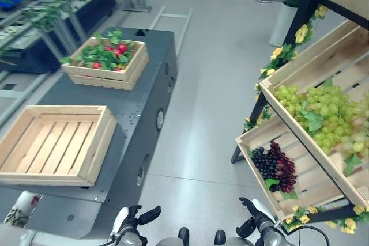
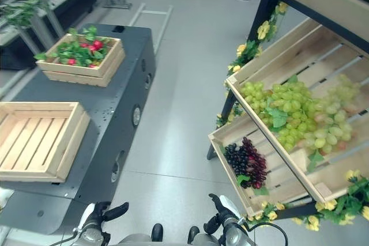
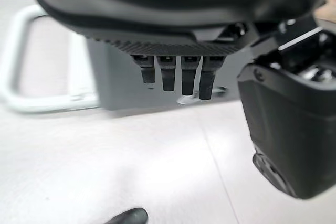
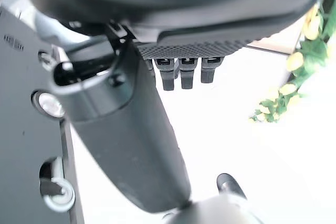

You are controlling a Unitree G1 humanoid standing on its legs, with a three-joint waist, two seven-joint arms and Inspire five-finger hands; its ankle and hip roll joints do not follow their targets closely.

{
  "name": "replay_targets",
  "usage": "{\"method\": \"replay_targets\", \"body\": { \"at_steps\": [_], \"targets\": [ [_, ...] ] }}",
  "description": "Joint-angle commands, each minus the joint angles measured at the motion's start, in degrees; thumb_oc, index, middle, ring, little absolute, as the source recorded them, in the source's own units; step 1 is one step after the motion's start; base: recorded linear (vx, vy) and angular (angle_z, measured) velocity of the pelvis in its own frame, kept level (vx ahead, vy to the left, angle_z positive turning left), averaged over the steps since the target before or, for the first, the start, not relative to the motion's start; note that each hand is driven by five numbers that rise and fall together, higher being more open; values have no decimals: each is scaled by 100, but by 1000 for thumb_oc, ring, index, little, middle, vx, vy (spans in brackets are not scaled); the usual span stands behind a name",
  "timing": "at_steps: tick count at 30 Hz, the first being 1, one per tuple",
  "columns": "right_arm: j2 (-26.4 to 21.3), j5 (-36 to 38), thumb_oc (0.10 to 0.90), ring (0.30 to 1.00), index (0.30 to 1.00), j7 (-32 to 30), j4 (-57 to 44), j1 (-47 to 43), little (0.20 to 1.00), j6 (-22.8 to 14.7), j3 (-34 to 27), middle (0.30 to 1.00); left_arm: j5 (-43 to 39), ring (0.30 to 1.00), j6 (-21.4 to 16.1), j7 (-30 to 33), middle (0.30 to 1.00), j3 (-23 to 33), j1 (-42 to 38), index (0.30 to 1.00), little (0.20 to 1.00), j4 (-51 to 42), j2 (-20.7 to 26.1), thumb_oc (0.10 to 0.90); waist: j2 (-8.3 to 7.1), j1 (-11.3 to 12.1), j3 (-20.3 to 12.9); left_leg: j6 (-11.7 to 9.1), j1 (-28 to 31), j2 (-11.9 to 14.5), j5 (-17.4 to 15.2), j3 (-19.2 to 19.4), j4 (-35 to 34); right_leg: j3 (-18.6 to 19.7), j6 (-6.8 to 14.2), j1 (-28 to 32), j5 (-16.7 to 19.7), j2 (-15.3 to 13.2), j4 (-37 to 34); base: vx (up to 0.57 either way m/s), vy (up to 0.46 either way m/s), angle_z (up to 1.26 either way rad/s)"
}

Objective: Pick up the fruits from the basket on one side to the basket on the other side

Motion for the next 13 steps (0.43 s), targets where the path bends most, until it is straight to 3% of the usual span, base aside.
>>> {"method": "replay_targets", "body": {
  "at_steps": [1, 3, 7, 10, 13],
  "targets": [
    [-99, 631, 800, 900, 900, 37, -131, -277, 900, -10, -259, 900, -105, 900, -306, -32, 900, -22, -400, 900, 900, -126, -143, 800, 18, -101, -119, 28, 184, 152, -491, 133, -433, 185, 162, 307, 39, 101, -358, -89, 244, 5],
    [-41, 815, 800, 900, 900, 36, 16, -245, 900, 65, -410, 900, -209, 900, -374, -109, 900, -67, -455, 900, 900, -108, -162, 800, 100, -143, -221, -41, 222, 131, -414, 73, -597, 146, 188, 266, 46, 89, -368, -65, 210, 6],
    [66, 560, 800, 900, 900, 120, 212, -186, 900, -82, -484, 900, -267, 900, -434, -293, 900, -39, -332, 900, 900, -114, -142, 800, 201, -160, -293, 32, 334, 56, -558, 27, -538, 165, 237, 253, -9, 33, -260, 13, 135, 6],
    [76, 575, 800, 900, 900, 88, 176, -173, 900, -12, -429, 900, -490, 900, -330, -392, 900, 5, -231, 900, 900, -39, -138, 800, 207, -156, -341, 78, 417, 25, -569, 13, -663, 233, 255, 309, 19, 54, -381, 18, 75, -16],
    [123, 605, 800, 900, 900, 100, 235, -187, 900, -33, -460, 900, -595, 900, -484, -428, 900, 78, -142, 900, 900, 68, -175, 800, 188, -135, -365, 121, 500, 4, -590, 18, -715, 252, 269, 358, 17, 50, -394, 35, 53, -3]
  ]
}}
